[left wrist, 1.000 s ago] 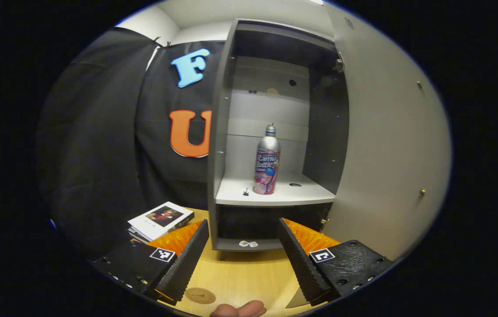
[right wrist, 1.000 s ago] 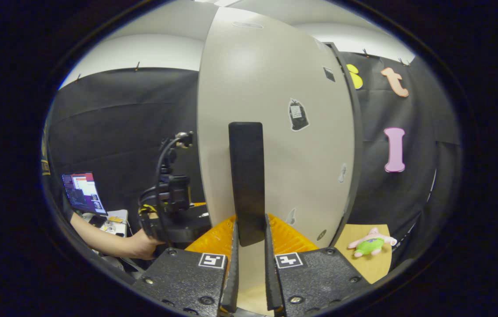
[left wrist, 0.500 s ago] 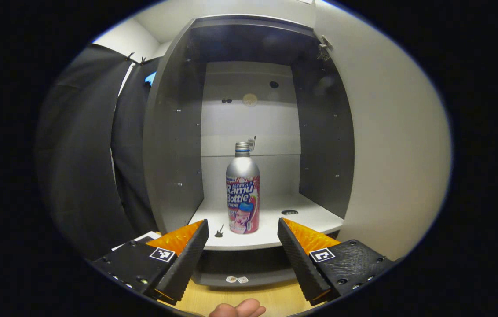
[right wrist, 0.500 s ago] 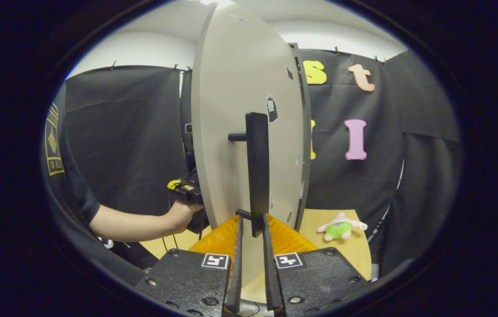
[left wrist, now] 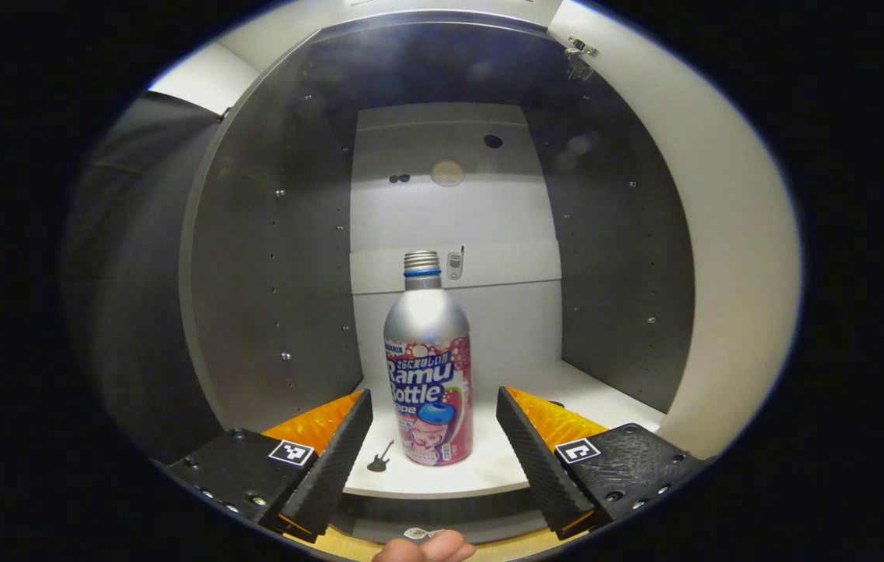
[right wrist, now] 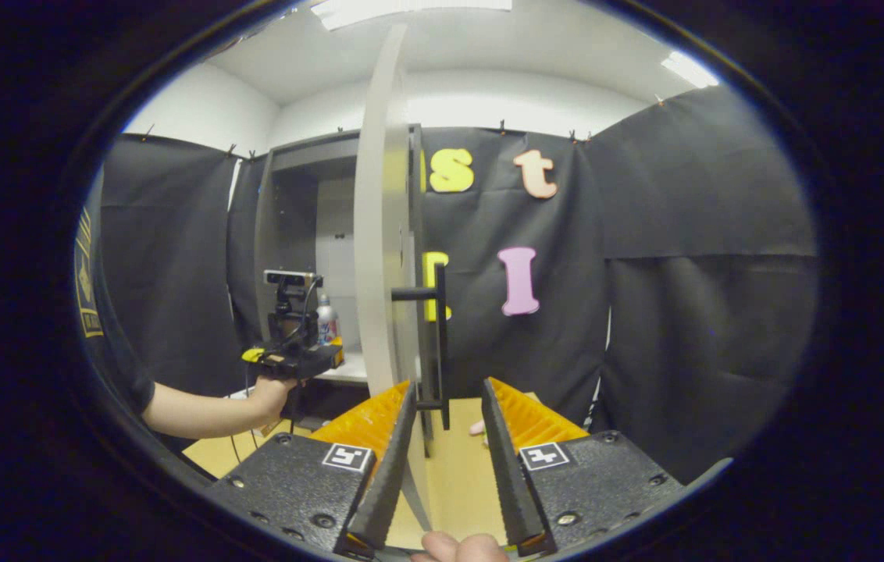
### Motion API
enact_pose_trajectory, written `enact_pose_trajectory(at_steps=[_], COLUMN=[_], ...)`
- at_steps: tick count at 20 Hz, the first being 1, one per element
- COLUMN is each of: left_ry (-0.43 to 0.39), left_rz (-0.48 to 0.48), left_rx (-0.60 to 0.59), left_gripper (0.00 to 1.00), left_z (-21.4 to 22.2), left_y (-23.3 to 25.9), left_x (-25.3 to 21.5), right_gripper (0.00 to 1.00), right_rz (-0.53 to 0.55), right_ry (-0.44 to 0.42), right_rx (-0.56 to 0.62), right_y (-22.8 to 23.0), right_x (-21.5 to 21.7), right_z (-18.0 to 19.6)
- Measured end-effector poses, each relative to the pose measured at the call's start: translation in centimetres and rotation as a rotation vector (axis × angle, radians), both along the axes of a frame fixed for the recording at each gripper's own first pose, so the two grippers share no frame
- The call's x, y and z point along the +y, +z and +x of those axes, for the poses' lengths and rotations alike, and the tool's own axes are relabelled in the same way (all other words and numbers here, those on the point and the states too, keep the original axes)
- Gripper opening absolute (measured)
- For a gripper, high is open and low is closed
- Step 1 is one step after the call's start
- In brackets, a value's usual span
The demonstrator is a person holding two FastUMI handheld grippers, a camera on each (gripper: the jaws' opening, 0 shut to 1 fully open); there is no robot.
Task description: Open the cabinet door with the right hand, grasp the bottle in the cabinet with the left hand and place it on the coaster, then close the cabinet door with the right hand.
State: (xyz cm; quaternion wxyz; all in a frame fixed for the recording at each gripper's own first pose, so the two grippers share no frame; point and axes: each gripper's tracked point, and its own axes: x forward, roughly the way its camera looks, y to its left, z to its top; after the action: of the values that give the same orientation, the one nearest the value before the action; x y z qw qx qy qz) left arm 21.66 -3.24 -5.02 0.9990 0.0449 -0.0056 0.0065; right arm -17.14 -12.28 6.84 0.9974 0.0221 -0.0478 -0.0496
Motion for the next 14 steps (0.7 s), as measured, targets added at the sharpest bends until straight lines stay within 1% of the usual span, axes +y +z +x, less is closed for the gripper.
enact_pose_trajectory(at_steps=[1, 2, 3, 4, 6, 7, 9, 11, 12, 13, 14], left_ry=[-0.007, -0.014, -0.010, -0.007, 0.005, 0.006, 0.024, 0.021, 0.026, 0.038, 0.041], left_rz=[-0.010, -0.016, -0.020, -0.033, -0.052, -0.058, -0.051, -0.056, -0.057, -0.052, -0.051], left_rx=[0.001, 0.003, 0.005, 0.010, 0.013, 0.016, 0.020, 0.024, 0.022, 0.023, 0.026], left_gripper=[0.96, 0.96, 0.96, 0.96, 0.96, 0.96, 0.96, 0.96, 0.87, 0.78, 0.77], left_z=[0.6, 1.2, 1.7, 2.1, 3.4, 4.0, 4.7, 5.0, 5.1, 5.1, 5.2], left_y=[0.0, 0.0, 0.1, 0.2, 0.3, 0.2, 0.1, -0.4, -0.1, -0.1, -0.2], left_x=[0.0, -0.3, -0.5, -0.5, -0.2, -0.1, 0.0, -0.1, 0.0, 0.4, 0.4], right_gripper=[0.60, 0.83, 0.92, 0.96, 0.98, 0.98, 0.98, 0.98, 0.95, 0.94, 0.98], right_rz=[-0.011, -0.024, -0.032, -0.029, -0.001, 0.022, 0.064, 0.096, 0.103, 0.106, 0.105], right_ry=[-0.034, -0.067, -0.100, -0.127, -0.163, -0.207, -0.232, -0.256, -0.265, -0.268, -0.267], right_rx=[-0.055, -0.089, -0.105, -0.109, -0.105, -0.104, -0.114, -0.104, -0.091, -0.075, -0.064], right_y=[1.0, 1.3, 1.3, 1.0, 0.5, 0.3, 0.3, -0.1, -0.4, -0.8, -0.9], right_x=[-0.8, -1.5, -2.1, -2.5, -3.4, -4.4, -5.2, -5.7, -5.9, -6.0, -5.9], right_z=[-0.7, -1.9, -2.7, -3.5, -4.2, -4.8, -5.5, -5.4, -5.4, -4.8, -4.5])
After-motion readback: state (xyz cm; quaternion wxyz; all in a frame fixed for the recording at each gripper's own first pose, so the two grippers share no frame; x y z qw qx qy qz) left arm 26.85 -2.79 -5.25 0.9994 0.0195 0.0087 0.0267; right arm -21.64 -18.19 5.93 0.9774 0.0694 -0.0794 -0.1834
